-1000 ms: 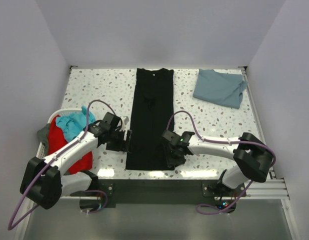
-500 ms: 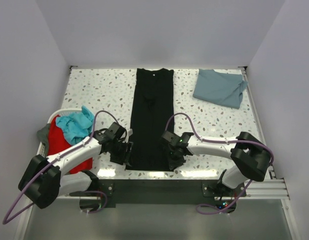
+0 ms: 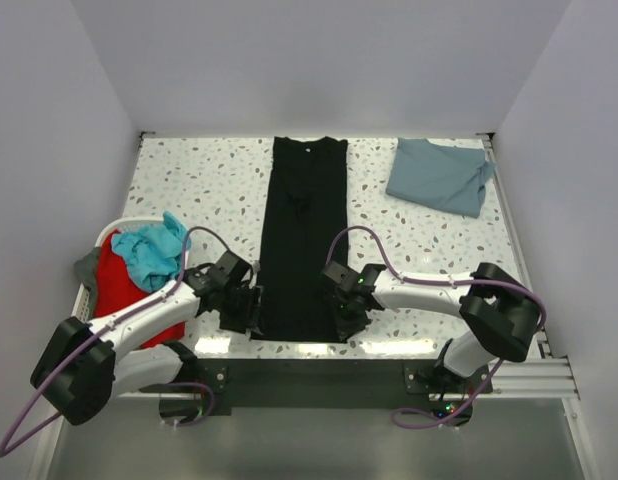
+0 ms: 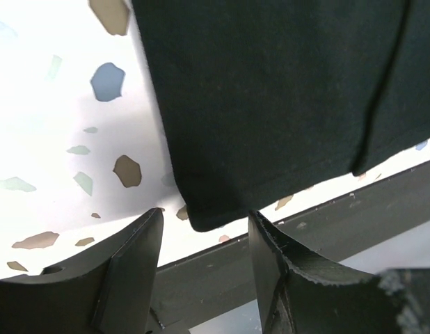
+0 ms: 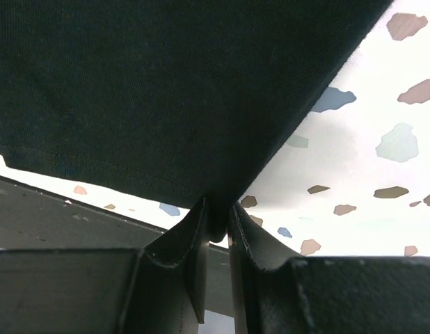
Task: Fold and stack the t-shirts
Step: Fold the tshirt
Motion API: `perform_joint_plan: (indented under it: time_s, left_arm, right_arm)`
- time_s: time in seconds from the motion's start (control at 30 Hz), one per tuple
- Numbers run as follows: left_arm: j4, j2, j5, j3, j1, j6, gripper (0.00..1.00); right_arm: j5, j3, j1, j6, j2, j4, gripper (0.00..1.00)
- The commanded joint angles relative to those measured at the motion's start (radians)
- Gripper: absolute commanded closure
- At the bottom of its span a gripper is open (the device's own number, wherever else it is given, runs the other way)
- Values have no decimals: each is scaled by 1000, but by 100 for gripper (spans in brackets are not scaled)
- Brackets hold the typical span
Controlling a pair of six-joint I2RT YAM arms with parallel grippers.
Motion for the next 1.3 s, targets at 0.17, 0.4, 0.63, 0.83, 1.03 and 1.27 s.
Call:
perform_joint_plan:
  time_s: [0.17, 0.4, 0.63, 0.83, 1.03, 1.27]
  left_arm:
    - [18, 15, -66, 6, -14, -66, 50]
    - [9, 18, -86, 6, -23, -75, 53]
    - [15, 32, -86, 5, -36, -79, 57]
    - [19, 41, -89, 0, -49, -89, 62]
    - [47, 72, -84, 0, -71, -95, 66]
    - [78, 79, -77, 2, -89, -109, 70]
  right_arm:
    - [11, 14, 7, -36, 11, -41, 81]
    - [13, -2, 7, -26, -4, -35, 81]
    - [23, -6, 6, -9, -16, -40, 80]
    - [39, -18, 7, 6, -45, -47, 80]
    - [43, -29, 7, 17, -67, -59, 80]
    - [40, -32, 7, 7, -85, -64, 79]
